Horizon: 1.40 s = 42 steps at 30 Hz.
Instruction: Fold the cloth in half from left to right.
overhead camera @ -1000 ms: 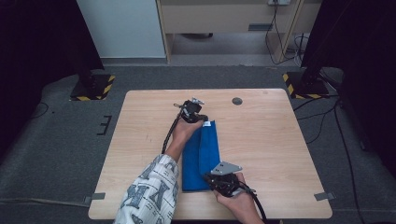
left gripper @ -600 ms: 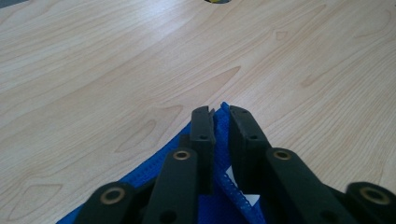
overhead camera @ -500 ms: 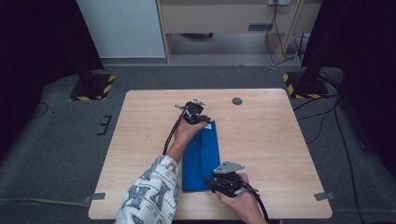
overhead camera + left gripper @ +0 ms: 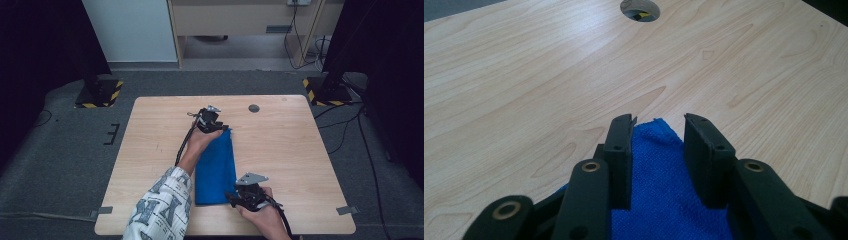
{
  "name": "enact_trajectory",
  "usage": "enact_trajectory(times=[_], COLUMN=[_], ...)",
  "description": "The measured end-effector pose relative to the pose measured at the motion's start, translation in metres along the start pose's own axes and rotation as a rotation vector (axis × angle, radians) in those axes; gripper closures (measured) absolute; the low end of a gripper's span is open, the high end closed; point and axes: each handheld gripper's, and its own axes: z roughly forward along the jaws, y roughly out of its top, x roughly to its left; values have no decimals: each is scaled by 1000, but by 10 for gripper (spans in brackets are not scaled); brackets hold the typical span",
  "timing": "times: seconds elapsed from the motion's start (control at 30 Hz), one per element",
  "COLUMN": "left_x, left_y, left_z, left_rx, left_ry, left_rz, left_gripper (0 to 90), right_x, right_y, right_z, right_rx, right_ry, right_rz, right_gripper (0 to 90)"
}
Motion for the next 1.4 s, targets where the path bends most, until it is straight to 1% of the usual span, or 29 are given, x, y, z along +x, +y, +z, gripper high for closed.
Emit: enact_trajectory(times=[0.1,0.2,0.3,0.4,0.5,0.57,0.63,0.73,0.77,0.83,0.87,0.93,0.97,1.07,1.13,1.23,1.27,1.33,1.4], left_x=[-1,-1,-2,0,2,4,5,6,7,9,10,11,12,14,15,16,17,17,17], left_y=[0,-1,-4,-7,-10,-12,-13,-16,-17,-19,-20,-22,-24,-29,-31,-35,-36,-39,-42], left_z=[-3,-7,-13,-20,-27,-31,-34,-40,-42,-45,-46,-48,-50,-54,-56,-60,-61,-63,-64], left_rx=[-4,-19,-19,-24,-22,-31,-35,-32,-33,-18,-10,-10,-12,0,0,2,4,11,6], left_ry=[0,1,15,23,41,39,47,55,57,57,53,47,49,61,64,68,66,73,78], left_rz=[7,11,34,39,60,55,55,56,56,54,52,47,48,55,47,47,42,41,38], left_gripper=[647,640,614,553,511,485,455,384,366,321,292,259,248,191,159,130,124,100,86], right_x=[-3,-4,-5,-7,-12,-13,-12,-15,-16,-20,-22,-26,-28,-35,-42,-50,-52,-58,-62], right_y=[-2,-3,-2,1,8,11,13,16,18,21,24,27,29,35,40,47,48,52,55], right_z=[-1,-1,-2,-3,-3,-3,-4,-3,-2,1,2,5,7,14,19,25,27,32,37], right_rx=[14,20,16,-1,-13,-12,-13,-14,-13,-13,-12,-21,-21,-23,-21,-17,-16,-11,-12], right_ry=[7,11,9,-9,-20,-11,-14,-23,-28,-36,-36,-35,-34,-39,-41,-47,-46,-56,-69], right_rz=[19,24,25,15,5,7,-8,-26,-33,-34,-26,-33,-26,-29,-19,-19,-13,-6,-10], right_gripper=[498,483,445,381,330,312,281,239,224,206,194,179,169,148,133,121,120,118,115])
